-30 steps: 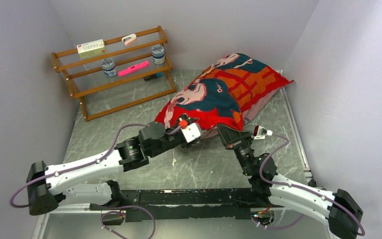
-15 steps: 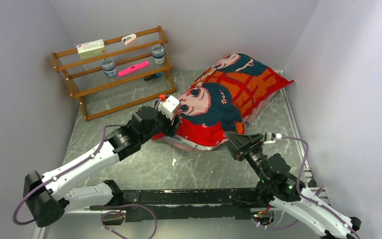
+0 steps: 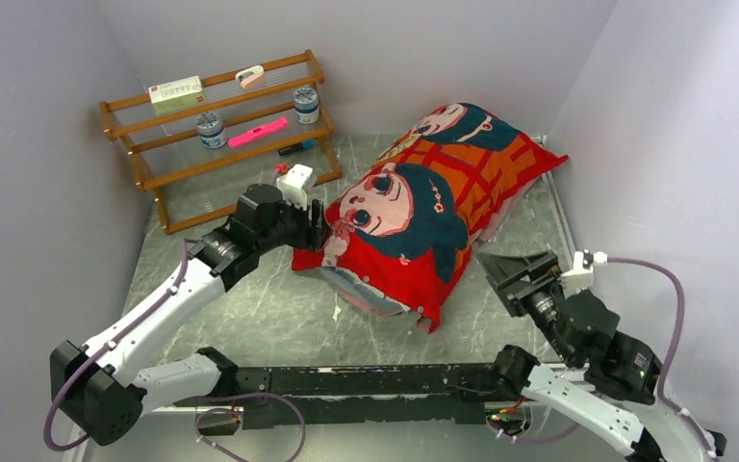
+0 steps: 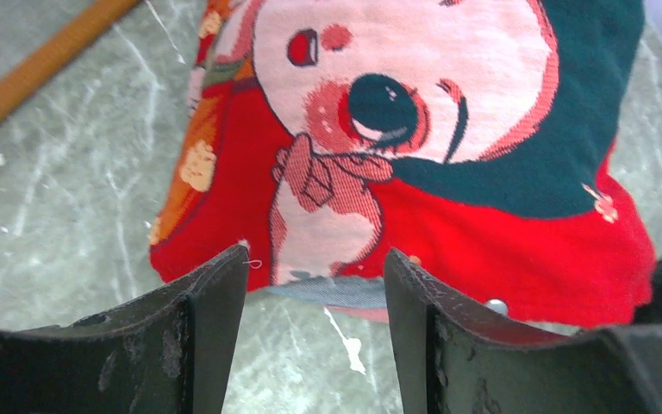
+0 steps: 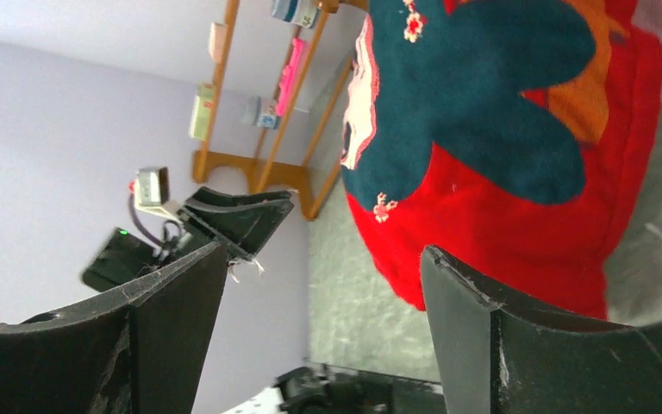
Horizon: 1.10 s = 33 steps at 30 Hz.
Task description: Put the pillow into the pillowcase
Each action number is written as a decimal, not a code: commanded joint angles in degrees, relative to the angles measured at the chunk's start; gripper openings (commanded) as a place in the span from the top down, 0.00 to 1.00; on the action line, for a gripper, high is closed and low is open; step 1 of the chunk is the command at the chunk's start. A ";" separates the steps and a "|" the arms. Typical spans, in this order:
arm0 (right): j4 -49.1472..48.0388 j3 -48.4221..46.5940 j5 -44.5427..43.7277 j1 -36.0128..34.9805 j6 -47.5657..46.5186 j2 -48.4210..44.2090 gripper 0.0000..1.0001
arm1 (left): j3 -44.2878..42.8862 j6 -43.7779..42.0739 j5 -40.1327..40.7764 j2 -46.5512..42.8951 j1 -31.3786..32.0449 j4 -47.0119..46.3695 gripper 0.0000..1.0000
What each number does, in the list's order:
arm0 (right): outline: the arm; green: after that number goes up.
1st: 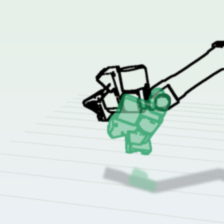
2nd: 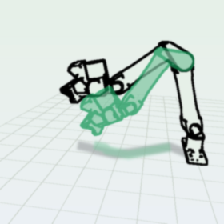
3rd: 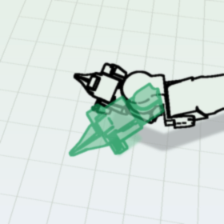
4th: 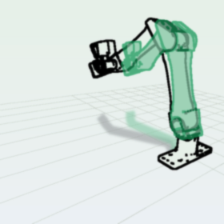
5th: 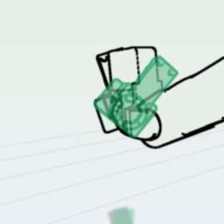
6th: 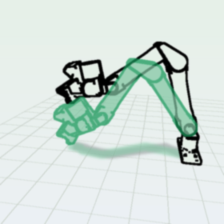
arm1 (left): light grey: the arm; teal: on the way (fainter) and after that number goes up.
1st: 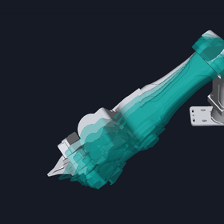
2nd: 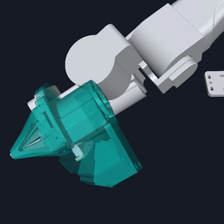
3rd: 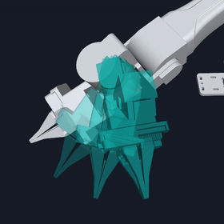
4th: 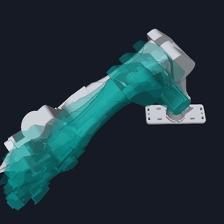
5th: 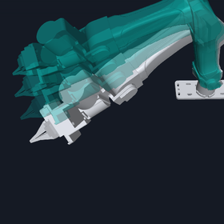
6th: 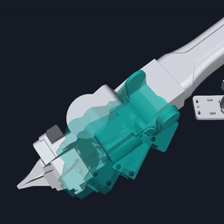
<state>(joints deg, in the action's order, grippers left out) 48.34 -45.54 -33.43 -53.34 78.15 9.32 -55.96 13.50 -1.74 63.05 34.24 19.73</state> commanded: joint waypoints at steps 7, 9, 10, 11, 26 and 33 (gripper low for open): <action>-7.51 -4.65 1.00 -0.21 -16.08 27.26 0.12 | 8.20 7.78 -0.43 -4.65 -6.32 -0.98 0.23; -14.46 -1.36 1.57 -0.18 -18.02 29.84 0.09 | 7.23 7.30 -3.02 -0.98 -10.16 -1.32 0.23; -17.15 -0.86 1.43 -0.07 -19.04 31.49 0.09 | 6.48 7.33 -5.86 1.19 -12.10 -1.48 0.23; -18.43 -1.28 1.06 0.17 -19.83 33.91 0.09 | 5.90 7.66 -8.34 3.09 -13.82 -2.24 0.24; -36.20 -0.43 28.40 33.99 -37.03 56.10 0.34 | 6.90 5.97 -15.35 18.14 -16.44 -7.86 0.35; -41.29 -2.52 30.03 42.44 -39.56 65.04 0.35 | 11.22 10.93 -18.83 18.03 -9.55 -14.56 0.46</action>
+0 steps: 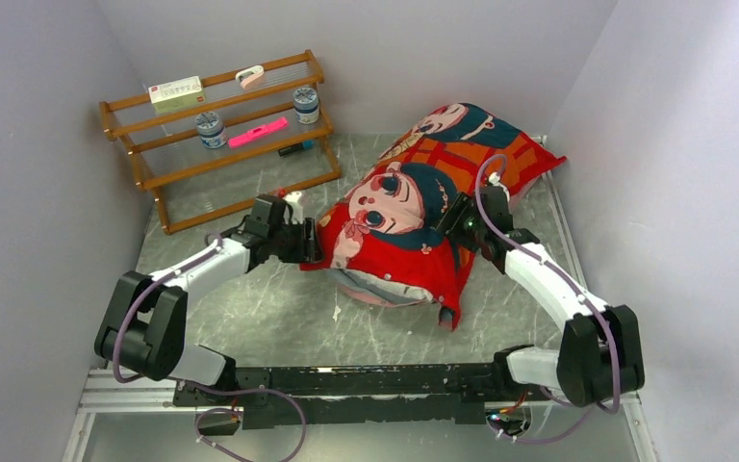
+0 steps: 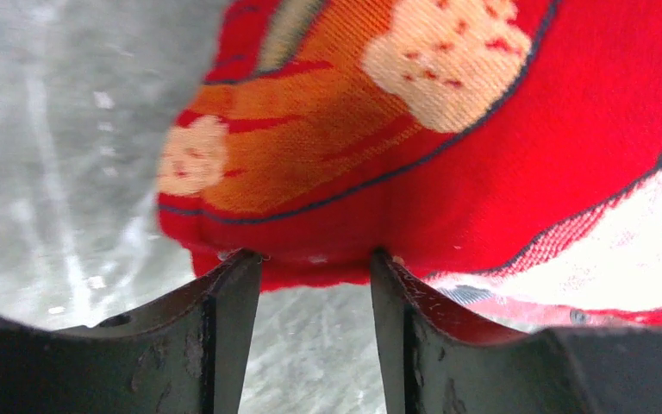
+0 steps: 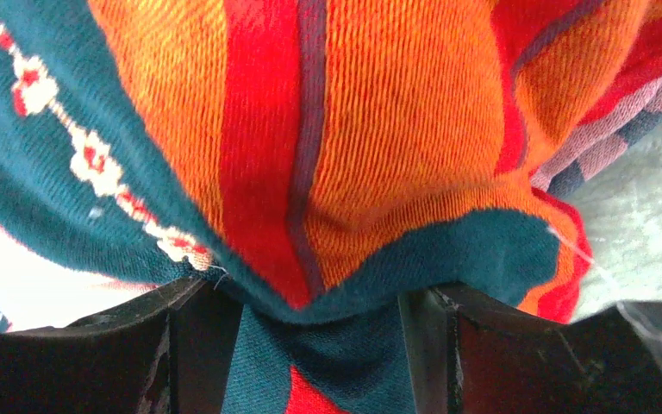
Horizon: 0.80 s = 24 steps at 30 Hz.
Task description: Put the pillow into the pillowcase
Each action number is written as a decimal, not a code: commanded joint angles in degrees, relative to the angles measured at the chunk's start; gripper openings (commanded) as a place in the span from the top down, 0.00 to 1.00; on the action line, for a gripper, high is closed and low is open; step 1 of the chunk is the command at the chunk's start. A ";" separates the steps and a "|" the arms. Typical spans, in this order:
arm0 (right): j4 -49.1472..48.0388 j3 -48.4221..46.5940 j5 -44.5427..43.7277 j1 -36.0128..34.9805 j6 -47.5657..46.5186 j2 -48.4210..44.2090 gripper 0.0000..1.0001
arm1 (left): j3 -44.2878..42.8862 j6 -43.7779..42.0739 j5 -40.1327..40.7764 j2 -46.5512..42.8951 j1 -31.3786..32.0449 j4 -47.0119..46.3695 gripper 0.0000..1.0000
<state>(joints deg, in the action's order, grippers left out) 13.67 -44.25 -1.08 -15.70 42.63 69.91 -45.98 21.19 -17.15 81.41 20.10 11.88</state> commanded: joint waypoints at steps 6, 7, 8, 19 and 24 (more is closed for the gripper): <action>-5.26 -13.22 -2.10 7.80 -8.61 11.02 0.37 | -0.21 7.33 1.82 -1.38 13.17 -7.63 0.49; -4.47 -14.68 -1.45 7.79 -9.55 11.52 0.37 | -0.14 8.00 3.26 -2.51 13.57 -7.39 0.49; -2.74 -16.02 -0.95 7.68 -10.86 11.78 0.37 | 0.30 8.78 4.91 -4.14 13.77 -7.25 0.49; 14.97 -20.60 -6.74 -5.80 -17.72 1.20 0.30 | 8.58 22.88 3.49 -23.67 20.36 -7.56 0.44; 17.67 -19.94 -8.10 -10.35 -17.70 -4.33 0.28 | 16.19 32.05 1.19 -25.63 26.77 -15.21 0.43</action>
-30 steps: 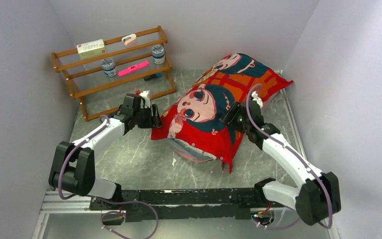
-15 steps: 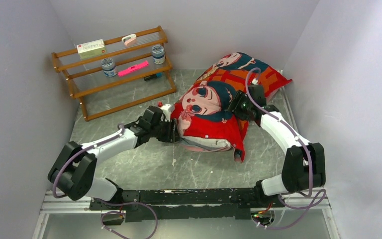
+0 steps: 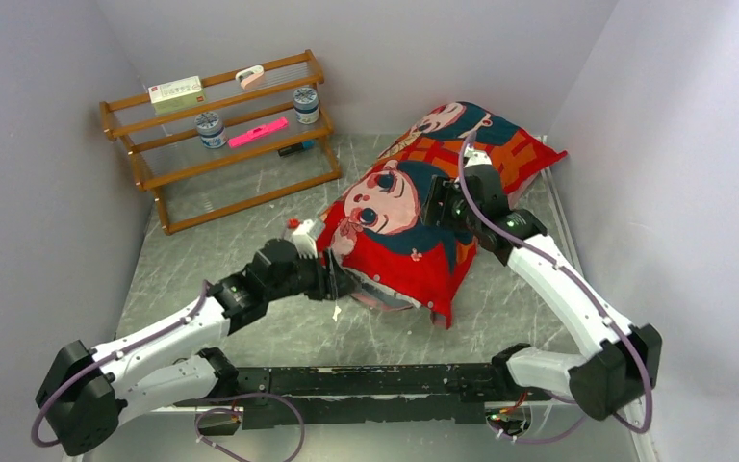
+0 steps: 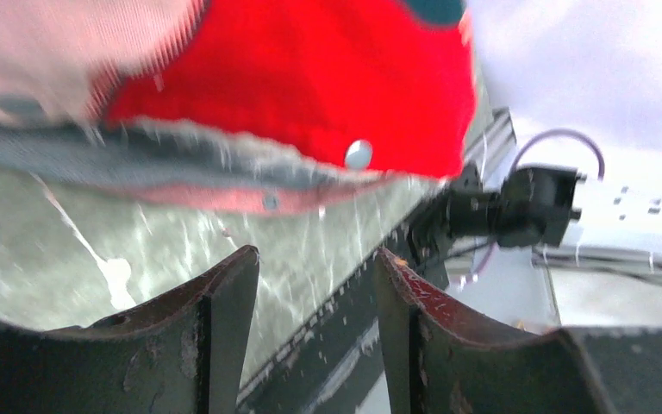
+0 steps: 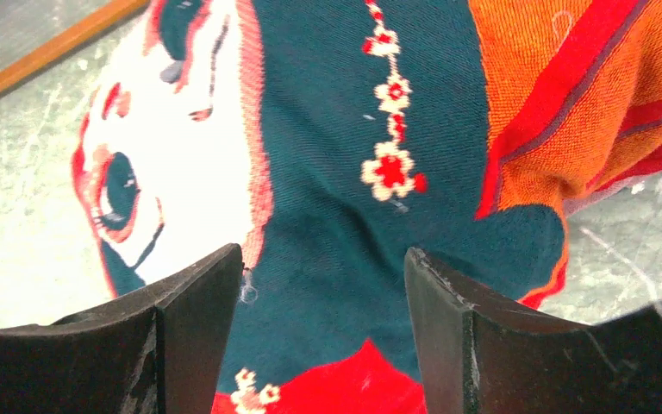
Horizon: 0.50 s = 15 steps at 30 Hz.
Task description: Put the pillow into the pillowcase
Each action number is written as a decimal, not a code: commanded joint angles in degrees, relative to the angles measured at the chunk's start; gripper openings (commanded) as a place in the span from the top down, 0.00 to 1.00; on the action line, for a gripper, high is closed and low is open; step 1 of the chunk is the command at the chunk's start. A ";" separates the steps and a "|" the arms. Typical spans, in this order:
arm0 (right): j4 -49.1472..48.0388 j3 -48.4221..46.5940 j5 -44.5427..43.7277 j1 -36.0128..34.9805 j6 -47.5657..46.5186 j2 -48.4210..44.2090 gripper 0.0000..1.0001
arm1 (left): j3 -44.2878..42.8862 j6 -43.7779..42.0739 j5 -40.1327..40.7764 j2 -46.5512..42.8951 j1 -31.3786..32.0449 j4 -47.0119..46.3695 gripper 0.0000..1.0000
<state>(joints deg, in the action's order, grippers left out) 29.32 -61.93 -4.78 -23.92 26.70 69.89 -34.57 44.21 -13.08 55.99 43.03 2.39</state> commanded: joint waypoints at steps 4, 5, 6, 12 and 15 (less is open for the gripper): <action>5.75 -2.40 -4.57 -5.85 -0.90 -5.83 0.27 | 8.47 9.24 1.07 -1.62 6.85 -8.96 0.42; 6.28 -2.07 -4.36 -6.91 0.31 -6.39 0.27 | 8.74 7.52 1.64 -1.74 6.93 -9.52 0.41; 6.67 -1.50 -4.06 -7.97 2.36 -7.14 0.27 | 8.44 4.56 2.11 -1.53 6.96 -9.44 0.41; 7.05 5.50 1.12 -10.29 20.54 -11.95 0.23 | -3.20 -10.76 15.68 1.24 6.58 8.86 0.35; 4.33 11.24 -5.54 -10.30 27.40 -16.58 0.20 | -10.11 -16.38 19.13 3.40 2.04 12.56 0.28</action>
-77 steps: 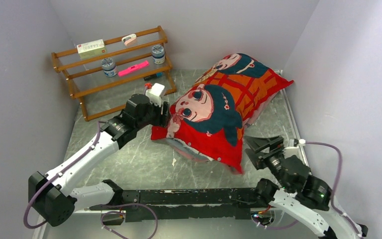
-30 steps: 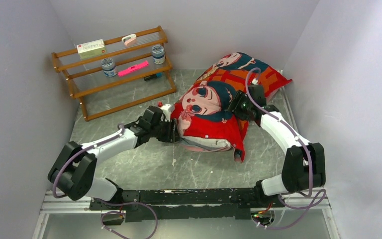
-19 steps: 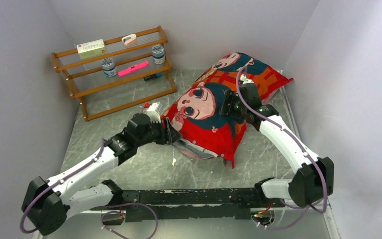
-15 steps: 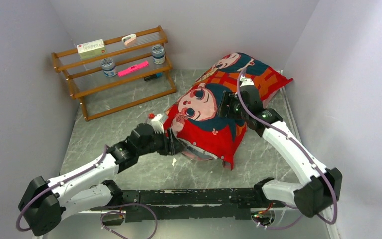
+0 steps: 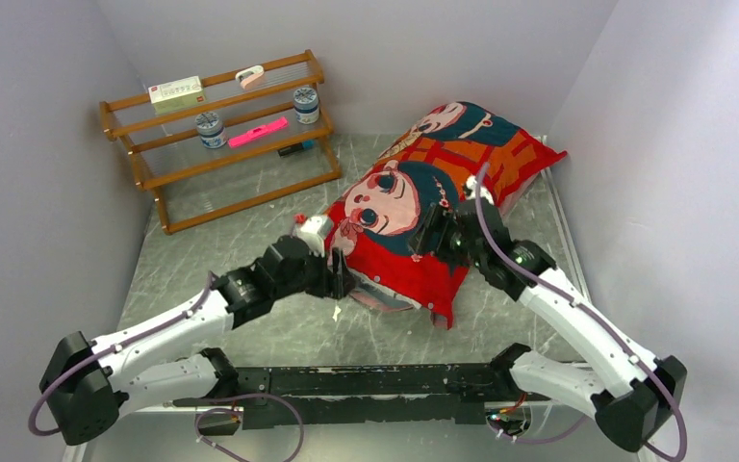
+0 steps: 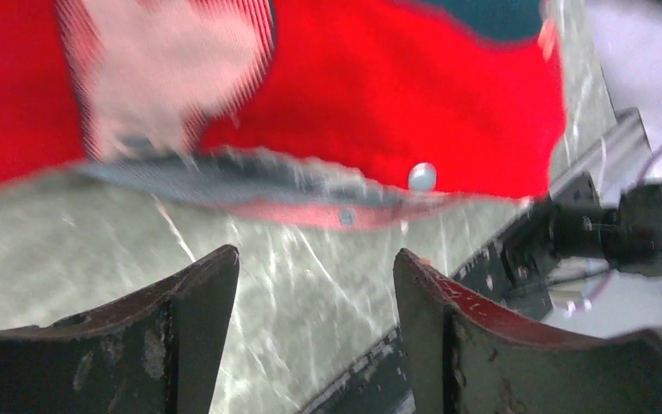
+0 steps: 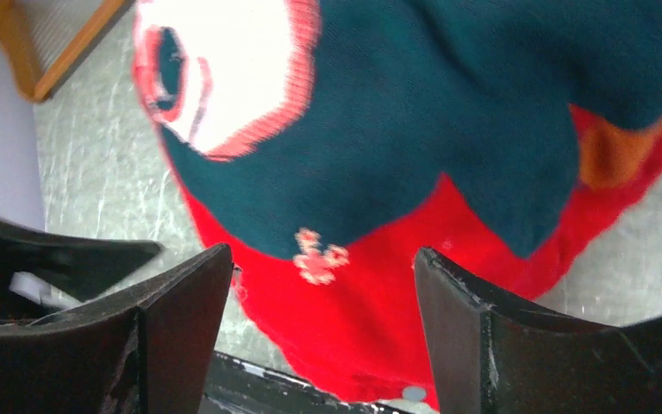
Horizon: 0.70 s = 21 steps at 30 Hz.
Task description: Put the pillow into the pillowcase
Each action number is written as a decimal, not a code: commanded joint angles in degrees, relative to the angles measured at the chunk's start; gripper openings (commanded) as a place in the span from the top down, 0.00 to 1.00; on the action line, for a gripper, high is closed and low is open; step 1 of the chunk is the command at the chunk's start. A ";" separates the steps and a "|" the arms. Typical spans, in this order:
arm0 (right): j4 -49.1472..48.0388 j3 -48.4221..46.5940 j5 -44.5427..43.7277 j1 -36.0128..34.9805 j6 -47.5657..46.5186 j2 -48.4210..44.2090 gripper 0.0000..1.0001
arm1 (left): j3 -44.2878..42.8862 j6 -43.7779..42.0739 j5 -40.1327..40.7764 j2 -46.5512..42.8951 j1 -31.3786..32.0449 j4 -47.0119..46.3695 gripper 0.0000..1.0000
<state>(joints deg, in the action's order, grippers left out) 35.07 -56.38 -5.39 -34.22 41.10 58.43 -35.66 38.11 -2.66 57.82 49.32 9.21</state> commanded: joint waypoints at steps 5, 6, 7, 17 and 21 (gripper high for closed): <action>-6.41 9.97 -15.29 0.33 14.77 -8.55 0.14 | -21.35 -16.14 -5.09 12.51 -21.23 6.60 0.26; -7.26 10.14 -15.24 0.55 14.38 -7.74 0.12 | -24.14 -17.82 -5.99 15.23 -22.34 7.29 0.25; -7.97 10.12 -14.36 0.96 13.63 -6.61 0.11 | -26.39 -19.60 -5.81 17.70 -22.69 8.01 0.23; -19.71 12.69 0.53 14.93 3.79 1.05 0.22 | -29.61 -24.03 -17.66 35.65 -22.60 3.76 0.36; -27.74 13.31 6.40 19.65 -1.18 2.72 0.36 | -26.91 -22.70 -19.86 32.75 -19.09 2.85 0.94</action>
<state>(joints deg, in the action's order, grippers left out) 18.85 -43.09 -6.44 -18.00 46.76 60.03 -64.45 16.58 -16.19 94.28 26.63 12.99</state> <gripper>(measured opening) 0.676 0.224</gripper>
